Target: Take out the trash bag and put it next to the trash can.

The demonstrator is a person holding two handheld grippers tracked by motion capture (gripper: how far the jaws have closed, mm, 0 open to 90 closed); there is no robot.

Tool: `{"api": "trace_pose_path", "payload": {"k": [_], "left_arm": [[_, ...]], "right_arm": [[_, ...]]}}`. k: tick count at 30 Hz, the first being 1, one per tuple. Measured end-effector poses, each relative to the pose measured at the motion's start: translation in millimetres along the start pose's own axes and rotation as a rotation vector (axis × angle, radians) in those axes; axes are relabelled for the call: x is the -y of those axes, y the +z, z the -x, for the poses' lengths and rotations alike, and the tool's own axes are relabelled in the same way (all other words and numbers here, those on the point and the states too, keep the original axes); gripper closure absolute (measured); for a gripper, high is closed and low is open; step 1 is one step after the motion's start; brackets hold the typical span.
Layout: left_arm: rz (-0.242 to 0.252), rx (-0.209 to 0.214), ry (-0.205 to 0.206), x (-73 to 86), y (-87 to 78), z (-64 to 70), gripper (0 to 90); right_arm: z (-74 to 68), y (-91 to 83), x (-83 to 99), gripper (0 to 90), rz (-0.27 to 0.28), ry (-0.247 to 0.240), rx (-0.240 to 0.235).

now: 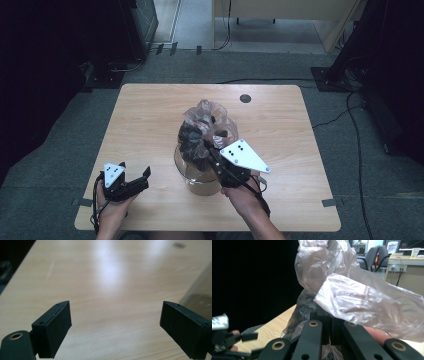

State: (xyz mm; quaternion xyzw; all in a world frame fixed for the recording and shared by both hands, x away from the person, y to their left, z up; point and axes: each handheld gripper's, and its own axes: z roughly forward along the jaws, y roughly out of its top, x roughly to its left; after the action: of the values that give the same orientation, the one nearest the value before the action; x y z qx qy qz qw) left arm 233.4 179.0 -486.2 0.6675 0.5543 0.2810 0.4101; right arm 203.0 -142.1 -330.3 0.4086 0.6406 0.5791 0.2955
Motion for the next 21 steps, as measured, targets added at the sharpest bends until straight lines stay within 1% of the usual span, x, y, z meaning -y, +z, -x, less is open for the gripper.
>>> {"api": "trace_pose_path", "payload": {"k": [1, 2, 3, 4, 5, 8, 9, 11, 12, 13, 14, 15, 19, 21], "left_arm": [[0.000, 0.000, 0.000, 0.0, 0.0, 0.0, 9.7], [-0.034, -0.011, -0.009, 4.2, 5.1, -3.3, 9.7], [-0.072, -0.031, -0.004, 7.7, 10.3, -5.9, 9.7], [-0.105, -0.051, 0.006, 11.2, 15.2, -7.6, 9.7], [-0.130, -0.067, 0.022, 14.7, 19.4, -8.5, 9.7], [-0.174, -0.118, 0.087, 22.5, 28.2, -7.6, 9.7], [-0.191, -0.123, 0.087, 22.6, 29.5, -6.9, 9.6], [-0.194, -0.122, 0.082, 22.5, 30.0, -6.3, 9.6], [-0.198, -0.113, 0.061, 22.6, 30.3, -6.7, 9.7], [-0.198, -0.113, 0.061, 22.6, 30.3, -6.7, 9.7], [-0.205, -0.102, 0.045, 22.6, 30.4, -7.7, 9.7], [-0.209, -0.096, 0.031, 22.5, 30.7, -8.8, 9.8], [-0.210, -0.096, 0.032, 22.4, 30.9, -8.7, 9.8], [-0.209, -0.097, 0.030, 22.3, 31.1, -8.5, 9.9]], "right_arm": [[0.0, 0.0, 0.0, 89.8, 0.000, 0.000, 0.000], [0.4, -0.8, -1.8, 89.8, 0.004, -0.002, 0.000], [0.8, -1.6, -3.7, 89.8, 0.008, -0.003, 0.001], [1.6, -3.4, -7.5, 89.8, 0.019, -0.004, 0.004], [1.6, -3.4, -7.5, 89.8, 0.019, -0.004, 0.004], [3.1, -5.8, -13.5, 89.8, 0.032, -0.008, 0.006], [4.3, -7.5, -17.6, 89.8, 0.041, -0.012, 0.007], [5.0, -8.2, -19.7, 89.8, 0.046, -0.012, 0.010], [6.6, -9.7, -24.0, 89.8, 0.058, -0.011, 0.014], [7.5, -10.5, -26.2, 89.8, 0.064, -0.013, 0.016], [7.5, -10.5, -26.2, 89.8, 0.064, -0.013, 0.016], [9.5, -12.6, -30.6, 89.8, 0.076, -0.012, 0.022], [14.2, -16.1, -37.2, 89.8, 0.095, -0.012, 0.035], [21.0, -21.0, -43.3, 89.8, 0.109, -0.008, 0.057]]}}
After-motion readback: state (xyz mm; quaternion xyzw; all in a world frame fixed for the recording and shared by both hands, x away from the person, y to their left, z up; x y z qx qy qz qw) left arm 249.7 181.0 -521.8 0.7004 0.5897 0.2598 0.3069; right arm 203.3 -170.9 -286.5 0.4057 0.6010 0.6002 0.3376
